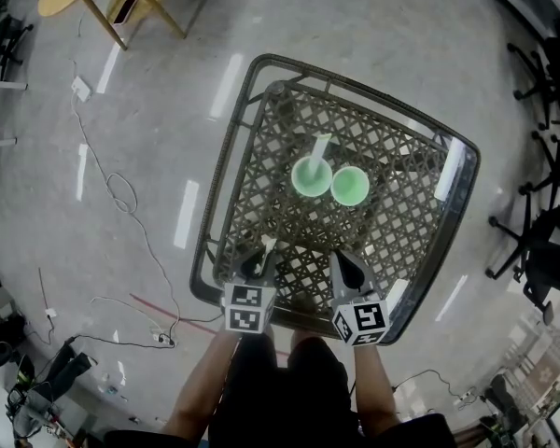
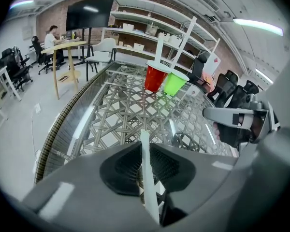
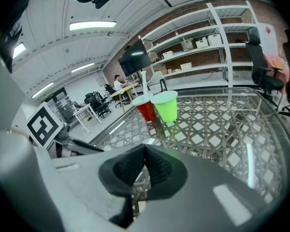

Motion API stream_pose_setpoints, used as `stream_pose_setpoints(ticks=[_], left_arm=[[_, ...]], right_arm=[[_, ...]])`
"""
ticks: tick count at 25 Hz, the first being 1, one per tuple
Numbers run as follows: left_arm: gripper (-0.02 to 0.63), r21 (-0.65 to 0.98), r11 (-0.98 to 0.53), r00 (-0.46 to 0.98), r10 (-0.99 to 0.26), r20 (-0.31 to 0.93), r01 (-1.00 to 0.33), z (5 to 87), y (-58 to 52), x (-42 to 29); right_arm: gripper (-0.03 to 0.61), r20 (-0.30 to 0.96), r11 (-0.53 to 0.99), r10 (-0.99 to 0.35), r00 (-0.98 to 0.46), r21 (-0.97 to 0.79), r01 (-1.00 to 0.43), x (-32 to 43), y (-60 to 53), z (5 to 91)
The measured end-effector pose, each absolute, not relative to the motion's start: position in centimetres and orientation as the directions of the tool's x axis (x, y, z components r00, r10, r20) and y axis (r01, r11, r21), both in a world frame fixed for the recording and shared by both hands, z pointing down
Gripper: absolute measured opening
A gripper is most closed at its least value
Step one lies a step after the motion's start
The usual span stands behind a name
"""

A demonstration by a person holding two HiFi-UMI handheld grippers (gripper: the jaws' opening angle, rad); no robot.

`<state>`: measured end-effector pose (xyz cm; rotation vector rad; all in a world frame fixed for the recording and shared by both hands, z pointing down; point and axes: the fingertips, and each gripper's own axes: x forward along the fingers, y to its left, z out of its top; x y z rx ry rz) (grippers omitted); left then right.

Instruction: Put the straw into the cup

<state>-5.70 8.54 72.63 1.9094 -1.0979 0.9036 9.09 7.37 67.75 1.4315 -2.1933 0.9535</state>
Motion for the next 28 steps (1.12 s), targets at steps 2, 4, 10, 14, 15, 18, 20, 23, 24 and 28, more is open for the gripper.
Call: stream_pose_setpoints(ticks=[2,4,10,14,15,18,20,23,24,28], left_arm=[[0.057,0.252,-0.354,0.386,-0.387,0.837,-0.901,72.3,8.4,-5.6],[0.057,0.248,-0.36,0.389,-0.403,0.828,-0.9,71.7,8.0,-5.5],[0.055,0.256,-0.36,0.408,-0.452,0.793,-0.897,69.7,7.1,-5.1],[0.055,0.255,-0.371,0.421,-0.488,0.764,-0.893,67.8,6.5,-4.8],[0.055,0.255,-0.376,0.427,-0.499,0.754,-0.891,67.2,6.3,-4.7],[0.055,0.253,-0.391,0.44,-0.525,0.728,-0.885,65.4,5.8,-4.5],[0.055,0.251,-0.398,0.447,-0.544,0.71,-0.882,63.9,5.4,-4.4],[0.055,0.244,-0.412,0.459,-0.578,0.674,-0.878,61.4,4.8,-4.2],[0.055,0.242,-0.416,0.463,-0.589,0.662,-0.876,60.6,4.6,-4.1],[0.055,0.245,-0.434,0.487,-0.633,0.601,-0.867,57.4,3.4,-3.6]], right_arm=[[0.003,0.611,0.264,-0.666,-0.427,-0.342,-0.902,9.2,7.3,67.6],[0.003,0.609,0.266,-0.669,-0.427,-0.34,-0.902,9.3,7.2,67.3],[0.003,0.594,0.27,-0.684,-0.423,-0.332,-0.904,9.5,6.8,66.1],[0.003,0.58,0.278,-0.697,-0.422,-0.324,-0.904,9.6,6.5,64.8],[0.003,0.576,0.279,-0.701,-0.42,-0.321,-0.905,9.6,6.5,64.4],[0.003,0.561,0.281,-0.716,-0.415,-0.314,-0.907,9.7,6.2,63.0],[0.003,0.55,0.283,-0.726,-0.412,-0.307,-0.909,9.7,6.0,61.9],[0.003,0.533,0.289,-0.741,-0.408,-0.296,-0.911,9.8,5.8,60.2],[0.003,0.528,0.292,-0.745,-0.407,-0.291,-0.911,9.8,5.8,59.6],[0.003,0.497,0.3,-0.771,-0.399,-0.27,-0.915,10.1,5.0,57.4]])
